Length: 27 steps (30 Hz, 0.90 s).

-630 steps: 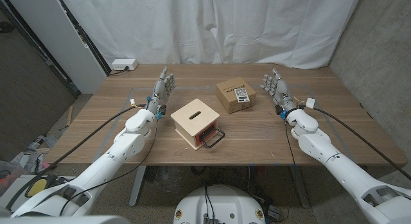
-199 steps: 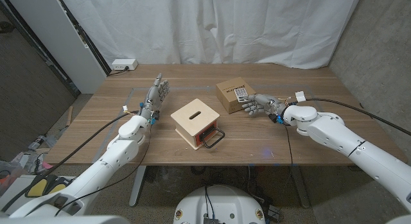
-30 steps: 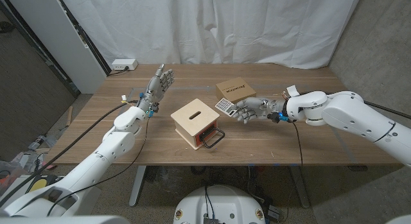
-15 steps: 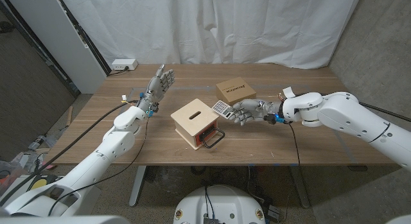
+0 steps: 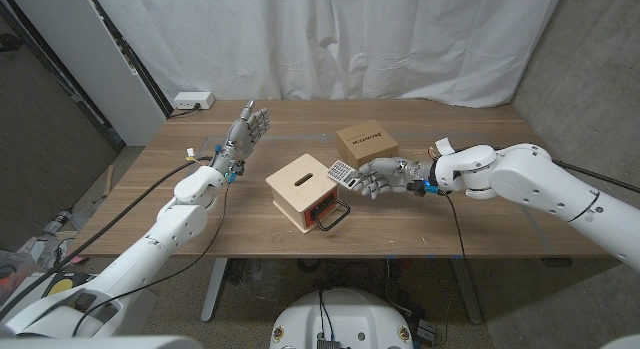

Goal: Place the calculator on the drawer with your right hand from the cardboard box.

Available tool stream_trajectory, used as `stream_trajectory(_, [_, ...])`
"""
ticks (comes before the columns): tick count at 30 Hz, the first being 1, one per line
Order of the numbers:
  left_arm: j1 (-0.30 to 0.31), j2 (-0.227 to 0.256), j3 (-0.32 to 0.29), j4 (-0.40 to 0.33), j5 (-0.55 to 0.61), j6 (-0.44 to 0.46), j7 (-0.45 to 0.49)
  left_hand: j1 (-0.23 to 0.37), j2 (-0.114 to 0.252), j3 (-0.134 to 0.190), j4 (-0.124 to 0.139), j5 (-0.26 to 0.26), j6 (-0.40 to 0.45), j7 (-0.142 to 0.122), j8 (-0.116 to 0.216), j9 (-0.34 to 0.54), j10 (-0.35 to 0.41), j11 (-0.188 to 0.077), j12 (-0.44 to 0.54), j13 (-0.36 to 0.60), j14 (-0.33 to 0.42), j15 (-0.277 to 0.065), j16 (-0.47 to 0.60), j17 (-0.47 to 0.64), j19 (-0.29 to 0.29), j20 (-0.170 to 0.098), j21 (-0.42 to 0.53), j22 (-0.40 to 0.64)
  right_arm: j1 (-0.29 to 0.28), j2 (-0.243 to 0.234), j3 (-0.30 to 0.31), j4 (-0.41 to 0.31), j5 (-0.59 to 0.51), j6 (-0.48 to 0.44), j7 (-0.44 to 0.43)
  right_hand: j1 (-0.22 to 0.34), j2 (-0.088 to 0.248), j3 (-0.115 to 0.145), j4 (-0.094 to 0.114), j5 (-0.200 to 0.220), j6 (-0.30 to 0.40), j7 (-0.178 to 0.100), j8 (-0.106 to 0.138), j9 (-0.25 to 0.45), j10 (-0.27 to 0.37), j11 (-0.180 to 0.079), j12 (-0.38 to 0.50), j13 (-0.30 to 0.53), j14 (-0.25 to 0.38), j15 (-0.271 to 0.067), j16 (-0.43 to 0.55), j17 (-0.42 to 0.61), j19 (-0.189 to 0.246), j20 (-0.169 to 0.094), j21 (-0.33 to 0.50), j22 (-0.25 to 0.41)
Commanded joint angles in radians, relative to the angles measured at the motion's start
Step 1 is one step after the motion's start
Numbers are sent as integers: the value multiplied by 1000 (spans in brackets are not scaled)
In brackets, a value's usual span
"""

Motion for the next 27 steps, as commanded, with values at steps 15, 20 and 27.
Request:
stream_trajectory(15, [-1, 1, 0, 11, -10, 4, -23, 15, 28, 5, -5, -5, 10, 1, -1, 5, 6, 0, -1, 2, 9, 0, -2, 5, 6, -13, -4, 2, 35, 26, -42, 0, 2, -56, 5, 33, 15, 17, 5, 8, 8, -9, -2, 5, 0, -3, -1, 4, 12, 3, 19, 15, -7, -31, 20, 17])
stream_trajectory(20, [-3, -2, 0, 20, -14, 2, -30, 17, 30, 6, -6, -6, 11, 1, -1, 5, 8, 3, -1, 2, 9, 0, -2, 5, 6, -13, -4, 2, 54, 40, -53, 3, 1, -74, 7, 33, 15, 18, 6, 8, 9, -8, -2, 5, 0, -4, -1, 3, 11, 3, 21, 14, -8, -31, 24, 21])
stream_trajectory(27, [-9, -9, 2, 34, -15, -4, -39, 20, 32, 6, -6, -7, 11, 0, -2, 5, 7, 2, -1, 2, 9, -1, -2, 5, 6, -12, -4, 2, 61, 54, -64, 7, -1, -79, 5, 34, 14, 20, 5, 8, 10, -9, -3, 6, 1, -5, -1, 5, 11, 2, 25, 15, -9, -31, 28, 27])
